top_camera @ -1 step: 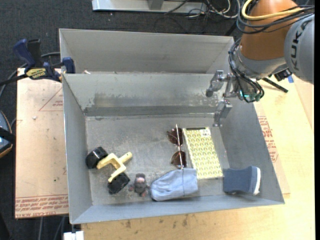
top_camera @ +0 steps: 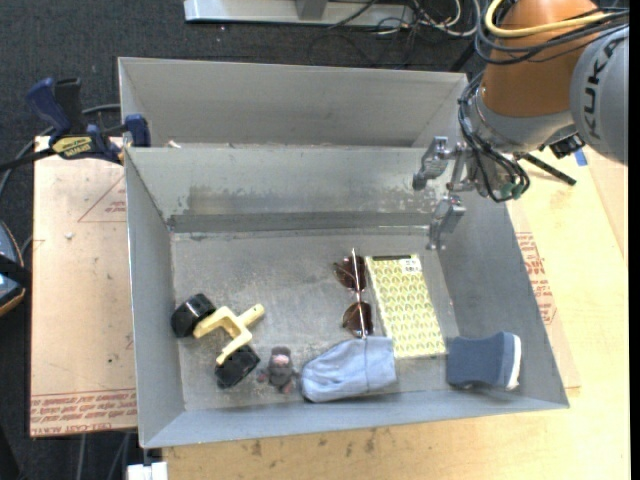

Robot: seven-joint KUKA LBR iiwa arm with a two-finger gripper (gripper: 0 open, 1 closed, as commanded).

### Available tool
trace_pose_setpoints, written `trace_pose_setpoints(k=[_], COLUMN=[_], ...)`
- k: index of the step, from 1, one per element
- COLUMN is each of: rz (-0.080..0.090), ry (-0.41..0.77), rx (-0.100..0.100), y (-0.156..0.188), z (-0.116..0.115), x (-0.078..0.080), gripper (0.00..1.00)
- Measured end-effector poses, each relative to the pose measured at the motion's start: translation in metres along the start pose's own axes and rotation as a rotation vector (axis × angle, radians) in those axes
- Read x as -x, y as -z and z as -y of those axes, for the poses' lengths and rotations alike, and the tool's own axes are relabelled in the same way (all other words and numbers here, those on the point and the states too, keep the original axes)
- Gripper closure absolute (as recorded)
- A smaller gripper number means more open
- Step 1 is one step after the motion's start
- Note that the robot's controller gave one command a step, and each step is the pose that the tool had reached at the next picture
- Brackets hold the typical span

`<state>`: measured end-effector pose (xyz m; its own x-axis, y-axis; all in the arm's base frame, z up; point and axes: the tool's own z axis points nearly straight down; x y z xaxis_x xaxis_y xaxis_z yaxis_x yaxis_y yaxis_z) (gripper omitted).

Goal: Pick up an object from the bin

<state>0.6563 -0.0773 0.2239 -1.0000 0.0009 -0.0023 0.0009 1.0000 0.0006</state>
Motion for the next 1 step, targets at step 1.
trace_pose_setpoints(k=[1], rz=[0.004], ry=[0.058], rx=[-0.001], y=[-0.0832], z=[0.0025], x=[-0.0084], gripper=[0.0])
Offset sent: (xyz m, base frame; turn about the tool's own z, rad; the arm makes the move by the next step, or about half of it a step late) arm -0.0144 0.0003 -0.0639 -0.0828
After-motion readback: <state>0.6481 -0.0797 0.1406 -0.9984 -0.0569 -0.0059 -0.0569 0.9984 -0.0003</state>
